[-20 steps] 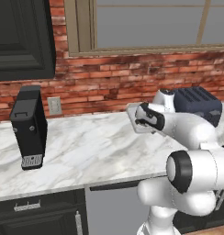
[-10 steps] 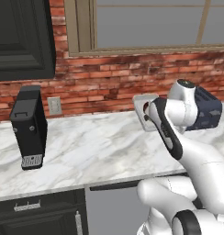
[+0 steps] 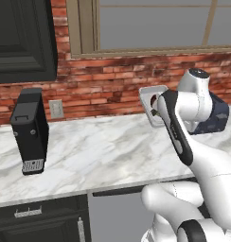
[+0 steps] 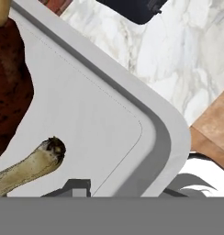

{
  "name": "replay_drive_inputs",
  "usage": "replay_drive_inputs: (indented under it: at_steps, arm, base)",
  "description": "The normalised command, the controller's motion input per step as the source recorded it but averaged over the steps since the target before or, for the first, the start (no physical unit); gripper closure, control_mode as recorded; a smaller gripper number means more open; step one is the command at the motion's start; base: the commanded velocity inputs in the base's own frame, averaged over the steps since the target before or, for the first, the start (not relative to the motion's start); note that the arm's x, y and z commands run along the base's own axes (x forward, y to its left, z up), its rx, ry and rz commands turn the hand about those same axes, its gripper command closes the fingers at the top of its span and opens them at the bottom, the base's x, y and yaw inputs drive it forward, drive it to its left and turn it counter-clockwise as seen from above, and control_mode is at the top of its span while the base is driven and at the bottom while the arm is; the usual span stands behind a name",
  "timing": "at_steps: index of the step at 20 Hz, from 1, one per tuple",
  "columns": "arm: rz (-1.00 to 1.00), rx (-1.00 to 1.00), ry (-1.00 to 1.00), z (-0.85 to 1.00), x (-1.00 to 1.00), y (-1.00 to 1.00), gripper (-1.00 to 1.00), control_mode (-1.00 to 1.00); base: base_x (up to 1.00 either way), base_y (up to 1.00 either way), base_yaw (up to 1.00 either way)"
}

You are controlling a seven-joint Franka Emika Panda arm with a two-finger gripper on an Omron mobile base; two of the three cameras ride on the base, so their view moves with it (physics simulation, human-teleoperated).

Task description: Place the tupperware on the top shelf of the fridge. Make space for the tupperware among the existing items by rearranging them on the shelves if needed. Close the fridge door when finished.

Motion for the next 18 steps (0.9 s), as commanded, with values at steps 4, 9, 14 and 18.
replay_drive_inputs:
  at_steps: [4,9,14,18]
  arm:
    - [0.00,0.00,0.01,0.02,0.00,0.00,1.00,-1.00]
    - [0.00,0.00,0.00,0.00,-0.03,0.00,1.00,1.00]
    - [0.00,0.00,0.00,0.00,0.00,0.00,1.00,1.00]
    - [0.00,0.00,0.00,0.00,0.00,0.00,1.00,1.00]
  base:
    - [0.00,0.00,0.00]
    - [-0.07,0.00,0.00]
    - [-0.75,0.00,0.05]
    - [-0.85,0.00,0.12]
